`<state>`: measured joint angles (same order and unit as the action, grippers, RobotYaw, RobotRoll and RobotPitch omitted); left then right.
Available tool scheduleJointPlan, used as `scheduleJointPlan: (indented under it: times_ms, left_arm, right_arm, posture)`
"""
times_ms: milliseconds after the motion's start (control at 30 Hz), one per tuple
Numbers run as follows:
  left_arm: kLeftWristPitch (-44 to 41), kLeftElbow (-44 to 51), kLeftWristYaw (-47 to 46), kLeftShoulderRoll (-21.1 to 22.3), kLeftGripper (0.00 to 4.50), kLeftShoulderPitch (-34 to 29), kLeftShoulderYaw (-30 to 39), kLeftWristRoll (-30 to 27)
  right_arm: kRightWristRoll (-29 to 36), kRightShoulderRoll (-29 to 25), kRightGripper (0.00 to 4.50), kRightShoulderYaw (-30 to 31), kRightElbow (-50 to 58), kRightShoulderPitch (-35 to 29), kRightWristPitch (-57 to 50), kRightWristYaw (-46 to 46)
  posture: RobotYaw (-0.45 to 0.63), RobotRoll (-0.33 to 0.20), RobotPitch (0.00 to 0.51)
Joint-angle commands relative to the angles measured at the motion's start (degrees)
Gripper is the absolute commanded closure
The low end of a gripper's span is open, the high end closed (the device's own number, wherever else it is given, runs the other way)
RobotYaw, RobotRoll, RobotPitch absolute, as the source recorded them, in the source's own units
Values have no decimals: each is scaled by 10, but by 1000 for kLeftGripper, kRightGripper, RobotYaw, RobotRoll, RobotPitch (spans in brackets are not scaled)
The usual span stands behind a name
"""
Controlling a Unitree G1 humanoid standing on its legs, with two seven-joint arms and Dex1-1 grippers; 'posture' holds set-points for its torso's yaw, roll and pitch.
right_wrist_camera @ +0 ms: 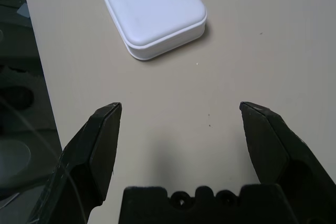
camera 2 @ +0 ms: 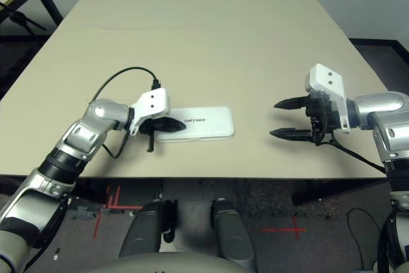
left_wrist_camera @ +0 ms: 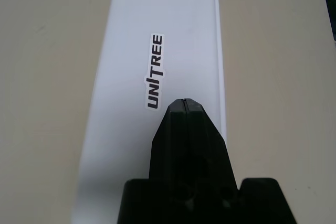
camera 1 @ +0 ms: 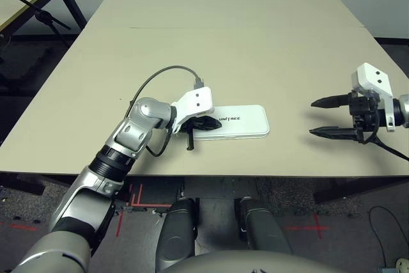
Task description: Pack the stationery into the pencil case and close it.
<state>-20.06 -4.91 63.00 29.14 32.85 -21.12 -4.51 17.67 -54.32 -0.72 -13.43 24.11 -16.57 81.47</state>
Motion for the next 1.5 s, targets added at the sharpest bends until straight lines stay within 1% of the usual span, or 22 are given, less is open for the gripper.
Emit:
scheduleJointPlan:
  times_ms: [33, 100, 167, 233, 300, 433, 567, 667, 833, 967, 1200, 1500]
  left_arm:
    - [-14, -11, -30, -15, 4319, -20, 32, -18]
    - [-4, -3, -51, -26, 3913, -24, 73, -41]
    - [-5, 7, -67, -34, 3189, -29, 107, -64]
    - [-10, 24, -100, -46, 2403, -37, 173, -105]
    - [-14, 32, -130, -53, 1615, -41, 219, -131]
    - [3, 8, -208, -60, 65, -26, 303, -150]
    - [34, -51, -281, -56, 25, 7, 371, -154]
    - [69, -119, -325, -47, 25, 34, 417, -154]
    - [141, -232, -371, -20, 25, 58, 457, -141]
    - [190, -304, -398, -7, 25, 70, 474, -144]
    - [243, -372, -405, -1, 25, 85, 472, -143]
    - [255, -362, -405, -13, 25, 66, 462, -144]
  right_arm:
    - [11, 12, 0, -9, 0, 3, 1, -8]
    - [20, 25, 0, -21, -3, 7, 7, -20]
    - [28, 39, 0, -32, -8, 11, 14, -35]
    - [41, 76, 0, -61, -29, 24, 35, -81]
    - [45, 105, 0, -83, -48, 37, 52, -121]
    - [34, 152, 0, -117, -100, 71, 90, -221]
    - [9, 178, 0, -138, -173, 110, 142, -324]
    - [-16, 186, 0, -149, -241, 141, 190, -408]
    - [-51, 189, 0, -159, -333, 171, 245, -528]
    - [-67, 182, 0, -172, -401, 186, 276, -609]
    - [-73, 179, 0, -173, -471, 214, 309, -641]
    - [-75, 189, 0, -162, -485, 224, 319, -626]
  posture:
    - [-39, 0, 138]
    - [-37, 0, 139]
    - [-35, 0, 140]
    - [-35, 0, 140]
    - [-35, 0, 140]
    - [-8, 0, 137]
    - [-3, 0, 133]
    - [-1, 0, 130]
    - [0, 0, 132]
    - [0, 0, 135]
    - [-8, 0, 150]
    - [-3, 0, 194]
